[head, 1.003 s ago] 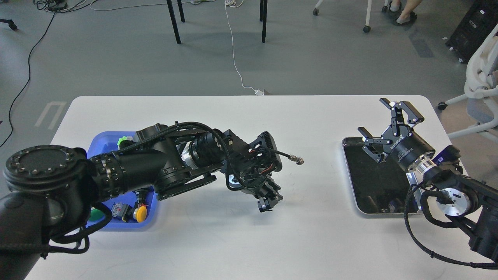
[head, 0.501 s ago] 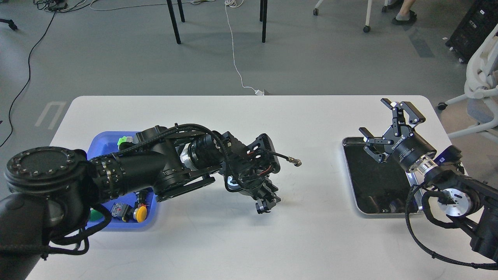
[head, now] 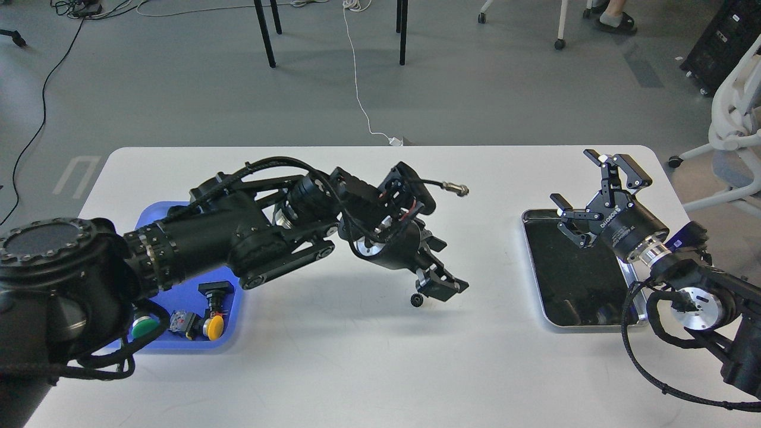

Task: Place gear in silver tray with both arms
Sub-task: 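Release the black gear on the table and retract the left arm, then reach the right gripper toward the black gear on the table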

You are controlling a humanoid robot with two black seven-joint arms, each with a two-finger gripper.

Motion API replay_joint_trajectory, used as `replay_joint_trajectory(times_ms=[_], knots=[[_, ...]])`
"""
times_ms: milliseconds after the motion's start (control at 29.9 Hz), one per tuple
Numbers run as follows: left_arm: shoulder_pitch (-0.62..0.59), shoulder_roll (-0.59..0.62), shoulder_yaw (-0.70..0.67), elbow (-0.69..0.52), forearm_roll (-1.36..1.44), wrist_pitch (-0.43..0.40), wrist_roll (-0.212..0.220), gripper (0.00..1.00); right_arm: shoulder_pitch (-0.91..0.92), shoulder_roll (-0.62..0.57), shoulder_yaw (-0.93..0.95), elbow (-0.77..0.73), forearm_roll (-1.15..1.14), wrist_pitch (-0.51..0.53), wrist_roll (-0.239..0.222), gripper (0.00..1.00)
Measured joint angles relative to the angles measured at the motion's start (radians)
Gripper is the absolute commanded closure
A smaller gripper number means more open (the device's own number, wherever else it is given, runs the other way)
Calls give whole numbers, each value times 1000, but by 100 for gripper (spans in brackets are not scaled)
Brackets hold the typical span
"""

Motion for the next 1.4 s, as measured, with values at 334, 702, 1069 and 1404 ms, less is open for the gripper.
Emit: replay_joint_trajectory(times_ms=[334, 702, 1069, 1404], knots=[[304, 333, -197, -73, -954, 36, 0, 2, 3, -2, -9, 2, -4, 0, 0, 1], [732, 343, -693, -67, -1177, 59, 0, 2, 24, -22, -15, 16, -134, 0, 0, 1], [868, 345, -839, -66, -1313, 0, 30, 2, 471, -49, -486, 75, -407, 0, 0, 1], [871, 350, -848, -69, -1340, 16, 40, 2, 956, 213, -950, 105, -884, 0, 0, 1]])
